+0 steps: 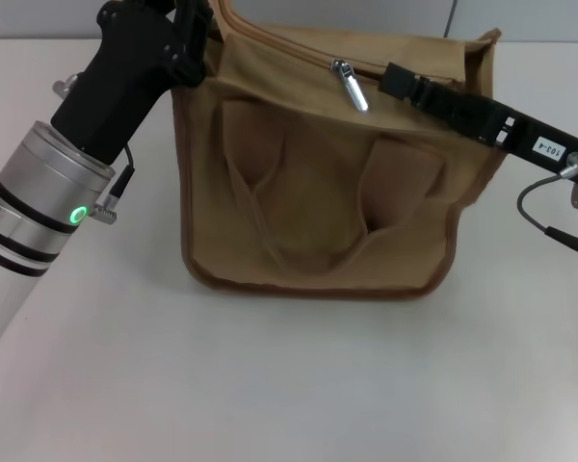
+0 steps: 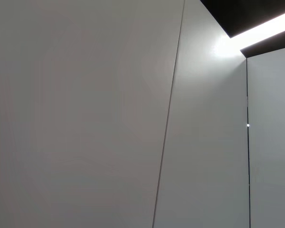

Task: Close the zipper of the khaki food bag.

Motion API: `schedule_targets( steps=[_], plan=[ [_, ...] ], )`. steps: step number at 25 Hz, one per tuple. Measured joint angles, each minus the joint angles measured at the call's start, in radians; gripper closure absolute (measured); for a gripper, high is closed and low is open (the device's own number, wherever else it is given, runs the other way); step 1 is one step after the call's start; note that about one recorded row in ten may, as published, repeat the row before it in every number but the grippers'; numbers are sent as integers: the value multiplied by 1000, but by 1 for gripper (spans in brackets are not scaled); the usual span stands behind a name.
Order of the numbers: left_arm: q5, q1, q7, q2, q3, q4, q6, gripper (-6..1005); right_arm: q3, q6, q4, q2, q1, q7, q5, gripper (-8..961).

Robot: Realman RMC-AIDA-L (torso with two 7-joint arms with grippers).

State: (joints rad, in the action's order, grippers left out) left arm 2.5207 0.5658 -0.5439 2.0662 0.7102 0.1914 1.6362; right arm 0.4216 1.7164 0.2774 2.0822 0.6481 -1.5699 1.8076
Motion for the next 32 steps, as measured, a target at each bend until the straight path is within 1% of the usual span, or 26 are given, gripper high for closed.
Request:
schedule_targets(
  steps=[5, 10, 19, 26, 32],
  plan=[
    [1, 6, 0, 0, 0, 0, 0, 927, 5, -34, 0, -1, 9, -13, -1, 432],
    [1, 9, 1, 0, 0, 0, 0, 926, 19, -40, -1, -1, 22, -44, 5, 433],
    [1, 16, 3, 2, 0, 0, -1, 924, 59, -76, 2, -2, 25, -93, 7, 435],
    [1, 19, 4, 2, 0, 0, -1, 922, 64, -93, 3, -3, 30, -102, 8, 436],
    [1, 22, 4, 2, 0, 0, -1, 921, 111, -86, 3, -4, 51, -129, 8, 437]
  ],
)
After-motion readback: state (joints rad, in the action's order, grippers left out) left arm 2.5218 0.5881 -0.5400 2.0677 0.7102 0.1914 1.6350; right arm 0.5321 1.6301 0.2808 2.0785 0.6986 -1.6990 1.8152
